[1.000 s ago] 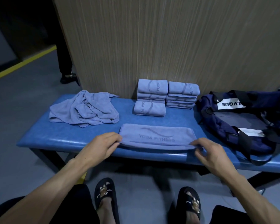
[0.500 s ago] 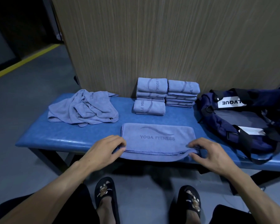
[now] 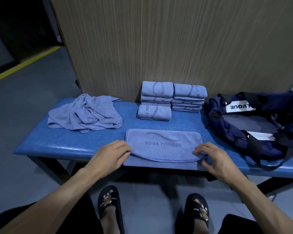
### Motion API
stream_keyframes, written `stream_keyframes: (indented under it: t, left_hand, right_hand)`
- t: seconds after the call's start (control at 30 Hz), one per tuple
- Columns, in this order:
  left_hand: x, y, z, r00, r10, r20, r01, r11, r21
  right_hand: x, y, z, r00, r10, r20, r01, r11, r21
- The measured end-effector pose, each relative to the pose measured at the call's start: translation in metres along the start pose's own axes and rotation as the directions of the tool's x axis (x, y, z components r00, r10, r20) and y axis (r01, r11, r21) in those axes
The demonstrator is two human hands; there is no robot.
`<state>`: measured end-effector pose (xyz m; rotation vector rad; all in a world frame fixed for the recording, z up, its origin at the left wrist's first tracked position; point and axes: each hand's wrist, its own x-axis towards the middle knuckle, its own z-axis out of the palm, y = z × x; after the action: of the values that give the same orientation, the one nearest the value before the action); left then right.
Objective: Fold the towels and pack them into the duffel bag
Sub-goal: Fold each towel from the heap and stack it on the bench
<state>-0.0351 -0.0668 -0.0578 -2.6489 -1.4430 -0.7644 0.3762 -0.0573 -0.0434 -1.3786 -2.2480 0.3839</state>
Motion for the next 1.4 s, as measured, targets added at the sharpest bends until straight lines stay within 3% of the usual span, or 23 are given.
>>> stream_keyframes:
  t: [0.13,0.27,0.4,0.6,0.7,0.8,0.93,1.03,1.2,1.3,1.4]
  left_hand:
    - [0.011,0.016,-0.02,0.985,-0.14,-0.105,0.113,0.966,-0.232]
    - [-0.001,0.015,-0.015,0.996,-0.07,0.049,0.081,0.958,-0.275]
    - [-0.012,0.004,-0.003,0.981,-0.023,0.194,0.059,0.981,-0.184]
    - [-0.012,0.009,0.003,0.971,0.019,0.237,-0.018,1.0,-0.006]
    - [-0.011,0.014,0.011,0.964,-0.005,0.266,-0.029,0.991,0.127]
    - [-0.008,0.016,0.014,0.971,-0.012,0.239,-0.033,0.983,0.181]
    - [-0.009,0.017,0.01,0.979,0.022,0.202,-0.05,0.99,0.135]
    - [-0.009,0.016,0.002,0.984,0.024,0.175,-0.03,0.999,0.032]
    - [0.003,0.006,-0.02,0.998,0.028,0.063,-0.027,0.999,-0.023]
    - [0.019,0.007,-0.042,1.0,0.009,-0.01,-0.01,0.999,-0.031]
    - [0.039,0.018,-0.08,0.997,-0.049,-0.06,0.041,0.99,-0.137]
  right_hand:
    - [0.003,-0.007,-0.014,0.994,-0.046,-0.102,0.051,0.998,0.04]
    - [-0.001,-0.008,-0.015,0.997,-0.071,-0.003,0.071,0.997,0.029]
    - [-0.006,-0.009,-0.01,0.989,-0.053,0.135,0.065,0.994,-0.085]
    - [-0.009,-0.006,-0.009,0.982,-0.082,0.171,0.113,0.977,-0.183]
    - [-0.012,-0.008,0.0,0.977,-0.093,0.191,0.157,0.921,-0.356]
    - [-0.015,-0.01,0.011,0.991,-0.055,0.124,0.112,0.846,-0.521]
    - [-0.017,-0.008,0.017,0.996,-0.081,0.038,0.088,0.828,-0.553]
    - [-0.019,-0.007,0.012,0.997,-0.075,0.007,0.069,0.882,-0.465]
    - [-0.015,-0.008,-0.011,0.996,0.037,-0.087,-0.048,0.989,-0.137]
    - [-0.009,-0.011,-0.036,0.979,0.11,-0.175,-0.109,0.994,0.014]
    - [0.001,-0.022,-0.063,0.967,0.161,-0.195,-0.081,0.927,0.365]
